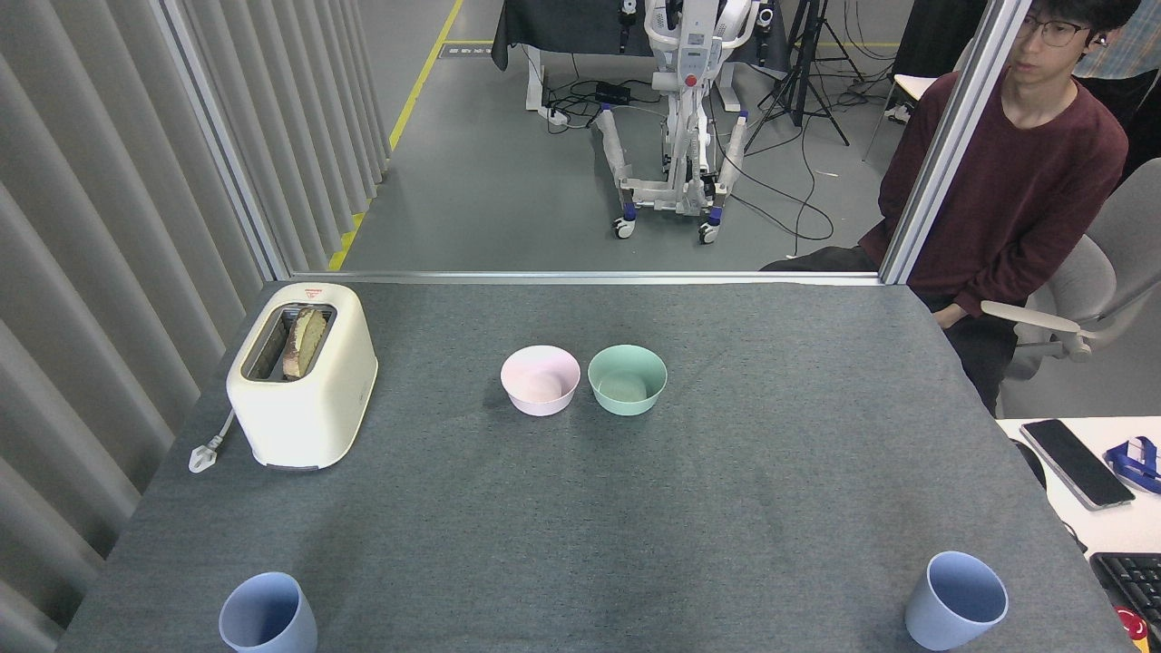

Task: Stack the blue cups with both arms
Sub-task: 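Reach the left gripper toward the light-blue cup in front of it, then grasp the light-blue cup with the left gripper and slide it toward the center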

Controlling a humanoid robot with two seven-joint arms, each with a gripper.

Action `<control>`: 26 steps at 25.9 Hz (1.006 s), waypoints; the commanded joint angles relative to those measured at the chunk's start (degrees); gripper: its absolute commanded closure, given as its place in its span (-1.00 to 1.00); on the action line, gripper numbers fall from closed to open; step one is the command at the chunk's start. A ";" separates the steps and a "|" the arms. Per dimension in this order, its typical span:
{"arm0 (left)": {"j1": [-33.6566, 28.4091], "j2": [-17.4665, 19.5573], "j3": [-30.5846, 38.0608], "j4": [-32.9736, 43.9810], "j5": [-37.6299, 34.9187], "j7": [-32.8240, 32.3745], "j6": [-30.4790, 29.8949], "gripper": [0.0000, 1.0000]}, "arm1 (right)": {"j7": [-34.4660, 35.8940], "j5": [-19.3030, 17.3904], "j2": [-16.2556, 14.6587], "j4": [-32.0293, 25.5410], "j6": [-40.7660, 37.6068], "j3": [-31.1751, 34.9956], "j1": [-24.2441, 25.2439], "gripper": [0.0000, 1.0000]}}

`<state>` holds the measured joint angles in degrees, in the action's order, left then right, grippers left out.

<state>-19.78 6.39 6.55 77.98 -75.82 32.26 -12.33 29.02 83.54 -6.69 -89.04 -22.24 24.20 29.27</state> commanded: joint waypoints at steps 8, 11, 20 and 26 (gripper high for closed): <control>7.47 0.37 -0.13 -5.56 -0.12 -0.36 0.72 -1.00 | -0.02 0.22 0.10 0.01 0.01 -0.03 -0.09 -1.00; 8.88 0.37 -0.13 -6.70 -0.20 -0.18 0.64 -1.00 | -0.02 0.22 0.10 0.01 0.01 -0.03 -0.09 -1.00; 11.78 0.37 -6.90 -6.00 -0.38 1.93 0.02 -0.04 | -0.02 0.31 0.19 0.01 0.10 -0.03 -0.18 -1.00; 14.77 -4.02 -26.50 -6.79 -10.84 2.10 0.64 -0.05 | -0.02 0.31 0.19 0.01 0.10 -0.03 -0.18 -1.00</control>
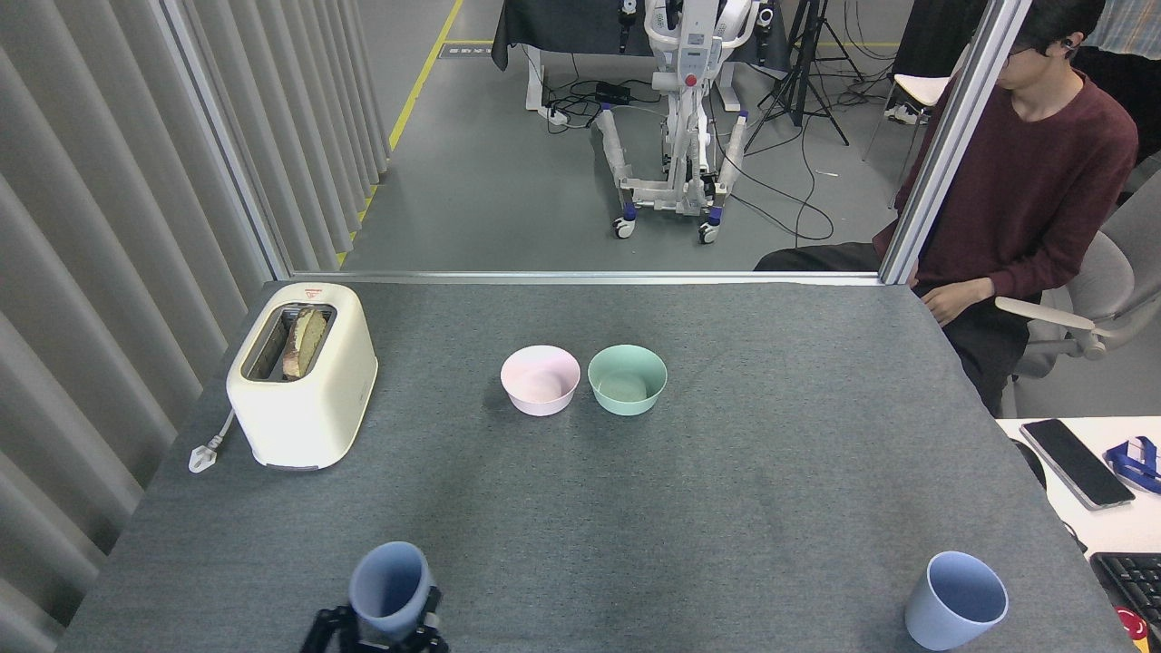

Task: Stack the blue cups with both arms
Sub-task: 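Grasp the light-blue cup with the left gripper and slide it toward the center, then release the cup at the center and withdraw the left gripper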

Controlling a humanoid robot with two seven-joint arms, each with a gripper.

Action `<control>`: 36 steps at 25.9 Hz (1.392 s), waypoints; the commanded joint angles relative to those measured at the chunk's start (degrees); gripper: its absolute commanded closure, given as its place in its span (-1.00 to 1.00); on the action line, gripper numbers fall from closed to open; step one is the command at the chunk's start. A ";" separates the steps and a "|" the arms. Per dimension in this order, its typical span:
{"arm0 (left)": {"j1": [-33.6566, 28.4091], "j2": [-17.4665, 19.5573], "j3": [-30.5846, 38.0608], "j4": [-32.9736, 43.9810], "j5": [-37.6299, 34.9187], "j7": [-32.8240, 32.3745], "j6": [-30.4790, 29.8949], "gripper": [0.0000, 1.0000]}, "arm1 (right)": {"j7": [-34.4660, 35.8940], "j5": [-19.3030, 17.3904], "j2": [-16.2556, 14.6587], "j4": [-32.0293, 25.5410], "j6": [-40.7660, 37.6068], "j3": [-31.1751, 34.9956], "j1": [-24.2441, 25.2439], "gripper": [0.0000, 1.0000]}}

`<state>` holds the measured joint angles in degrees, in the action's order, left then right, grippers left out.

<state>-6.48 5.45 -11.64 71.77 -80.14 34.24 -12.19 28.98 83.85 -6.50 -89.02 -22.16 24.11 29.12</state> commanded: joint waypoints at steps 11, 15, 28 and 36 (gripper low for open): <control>9.90 -11.86 -15.96 -10.95 -17.33 0.22 1.38 -0.06 | 0.02 0.09 0.09 -0.01 0.01 0.15 -0.03 -1.00; 9.99 -11.78 -15.96 -11.30 -17.25 0.66 1.82 -0.61 | 0.02 0.09 0.09 -0.01 0.01 0.15 -0.20 -1.00; 6.92 -11.25 -15.43 -7.96 -16.98 1.10 0.68 -1.00 | 0.02 0.09 -0.26 -0.01 -0.17 0.24 -1.08 -1.00; 1.82 -9.23 -12.89 -5.32 -16.89 3.12 -0.73 -1.00 | 0.02 0.00 -0.09 -0.01 -0.17 0.24 -1.17 -1.00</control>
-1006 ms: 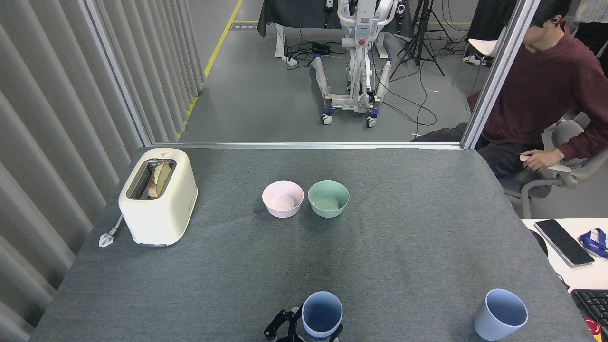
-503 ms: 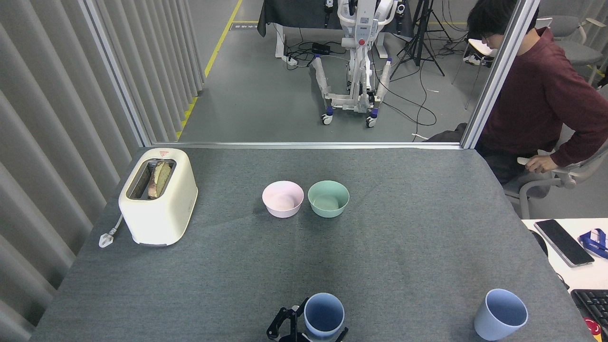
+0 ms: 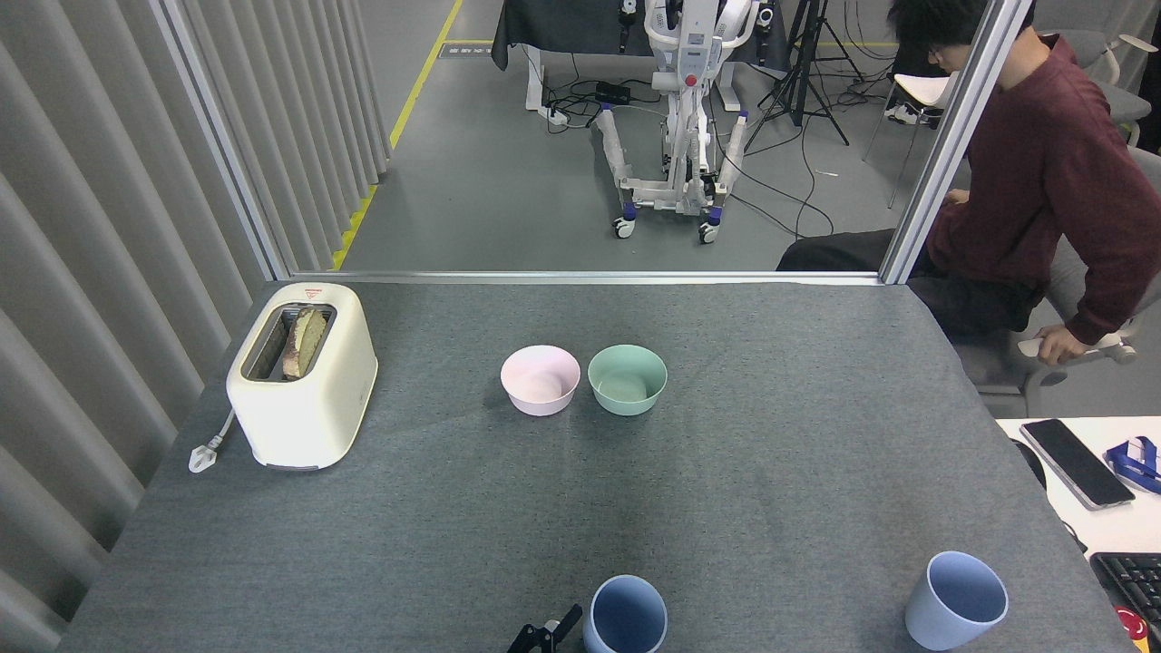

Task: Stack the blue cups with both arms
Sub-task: 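Release the cup at the center and withdraw the left gripper, then grasp the other light-blue cup with the right gripper and lift it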

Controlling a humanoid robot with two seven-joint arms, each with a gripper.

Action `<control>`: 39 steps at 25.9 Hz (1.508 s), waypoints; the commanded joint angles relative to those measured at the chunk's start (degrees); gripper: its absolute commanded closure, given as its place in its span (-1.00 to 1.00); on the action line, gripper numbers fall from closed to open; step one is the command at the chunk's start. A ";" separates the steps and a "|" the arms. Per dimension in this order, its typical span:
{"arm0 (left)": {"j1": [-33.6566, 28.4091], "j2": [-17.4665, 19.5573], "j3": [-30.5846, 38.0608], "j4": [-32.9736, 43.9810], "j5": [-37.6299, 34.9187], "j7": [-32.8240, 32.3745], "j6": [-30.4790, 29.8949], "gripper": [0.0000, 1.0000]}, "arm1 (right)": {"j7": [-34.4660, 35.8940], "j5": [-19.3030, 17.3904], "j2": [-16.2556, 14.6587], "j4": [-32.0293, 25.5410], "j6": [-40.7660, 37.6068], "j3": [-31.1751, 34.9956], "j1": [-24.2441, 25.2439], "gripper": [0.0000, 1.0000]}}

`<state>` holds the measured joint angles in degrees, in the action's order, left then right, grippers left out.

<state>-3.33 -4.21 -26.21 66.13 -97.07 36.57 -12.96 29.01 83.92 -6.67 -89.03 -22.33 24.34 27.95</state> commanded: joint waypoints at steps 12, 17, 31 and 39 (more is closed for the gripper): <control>-7.04 5.35 12.14 5.85 7.94 1.84 0.04 -1.00 | -0.09 -0.07 0.25 0.09 0.18 0.09 -0.18 -1.00; -8.44 6.14 22.77 5.68 12.69 1.49 1.62 -1.00 | -0.01 -0.51 1.31 2.37 5.28 0.97 -1.94 -1.00; -8.62 6.32 27.44 5.32 16.82 1.23 3.73 -1.00 | -5.54 -0.33 -4.05 13.97 11.08 -1.05 -13.98 -1.00; -8.53 6.41 27.44 5.32 16.82 1.23 3.82 -1.00 | -5.54 -0.33 -5.11 15.03 10.73 -5.62 -15.56 -1.00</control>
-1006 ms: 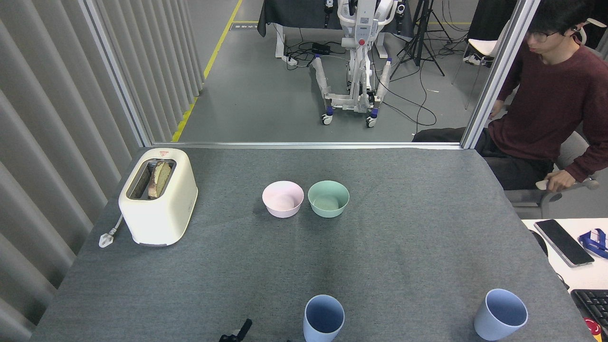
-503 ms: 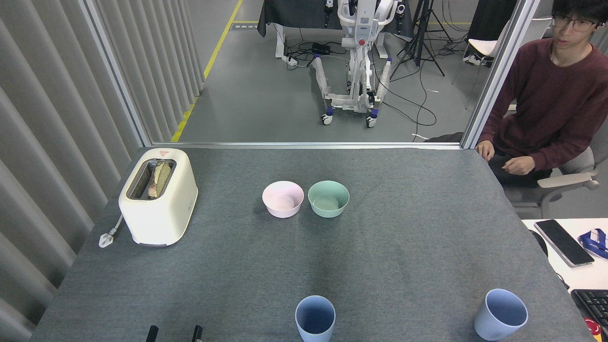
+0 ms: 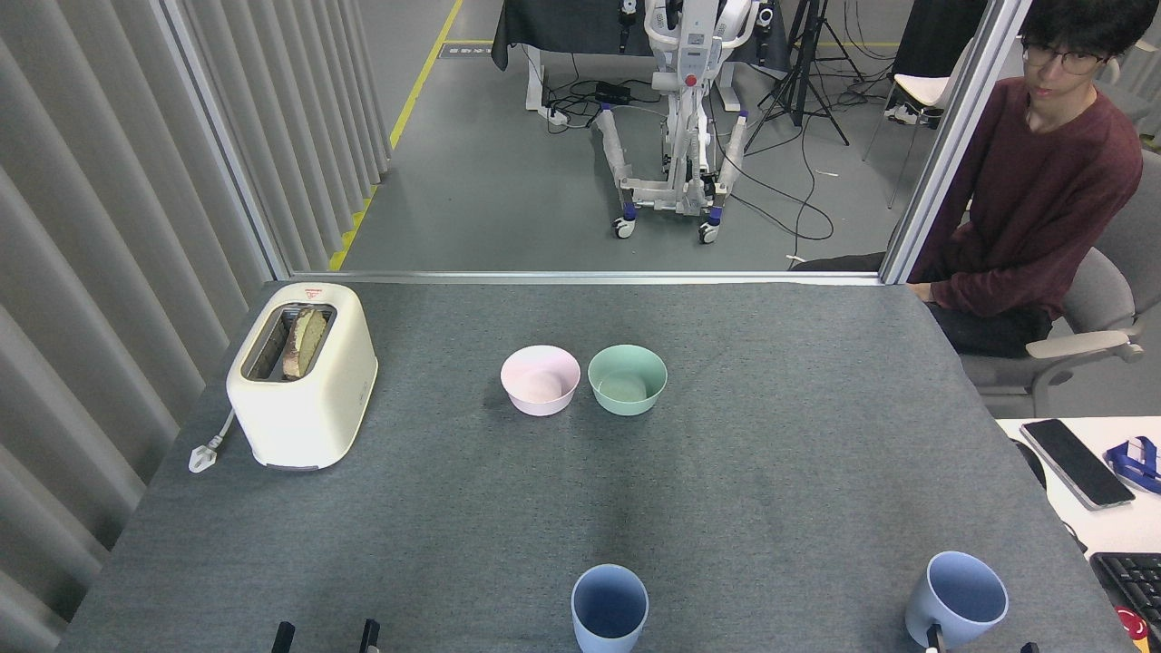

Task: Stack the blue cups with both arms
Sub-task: 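Grasp the other light-blue cup with the right gripper and lift it, then carry the held cup over the centered cup with the right gripper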

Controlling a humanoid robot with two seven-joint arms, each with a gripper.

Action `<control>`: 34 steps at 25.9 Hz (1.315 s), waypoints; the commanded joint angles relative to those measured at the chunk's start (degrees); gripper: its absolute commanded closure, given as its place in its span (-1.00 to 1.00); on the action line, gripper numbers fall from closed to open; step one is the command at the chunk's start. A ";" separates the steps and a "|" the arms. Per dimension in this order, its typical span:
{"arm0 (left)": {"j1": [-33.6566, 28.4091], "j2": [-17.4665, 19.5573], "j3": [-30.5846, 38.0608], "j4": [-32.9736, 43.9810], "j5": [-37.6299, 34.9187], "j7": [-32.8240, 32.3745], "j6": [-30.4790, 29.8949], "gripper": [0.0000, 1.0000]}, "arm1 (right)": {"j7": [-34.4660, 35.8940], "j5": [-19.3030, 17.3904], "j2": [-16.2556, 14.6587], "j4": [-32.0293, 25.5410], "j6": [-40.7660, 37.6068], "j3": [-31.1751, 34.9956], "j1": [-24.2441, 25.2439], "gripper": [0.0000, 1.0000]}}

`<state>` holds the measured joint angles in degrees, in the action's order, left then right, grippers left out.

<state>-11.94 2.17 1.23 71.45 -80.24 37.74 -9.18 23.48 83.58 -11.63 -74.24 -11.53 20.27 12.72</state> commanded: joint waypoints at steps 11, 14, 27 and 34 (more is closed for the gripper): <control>0.16 0.11 0.08 0.44 0.00 0.05 0.04 -1.00 | -0.02 0.18 -3.05 6.65 0.02 -1.72 -6.57 -1.00; 0.34 0.11 0.08 0.27 0.09 0.05 0.04 -1.00 | -0.02 0.53 -2.96 8.85 0.02 -1.72 -8.15 -0.79; 0.60 0.02 0.08 0.18 0.09 0.22 0.04 -1.00 | 4.64 1.06 -0.77 -22.79 -19.58 -9.02 6.62 0.53; -0.10 -0.33 0.08 0.62 0.09 0.66 0.12 -1.00 | 3.24 18.11 8.11 -20.77 -17.47 -20.89 3.28 0.53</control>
<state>-11.76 2.05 1.33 71.94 -80.16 38.28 -9.10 27.21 94.59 -8.53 -96.73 -30.14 3.42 17.42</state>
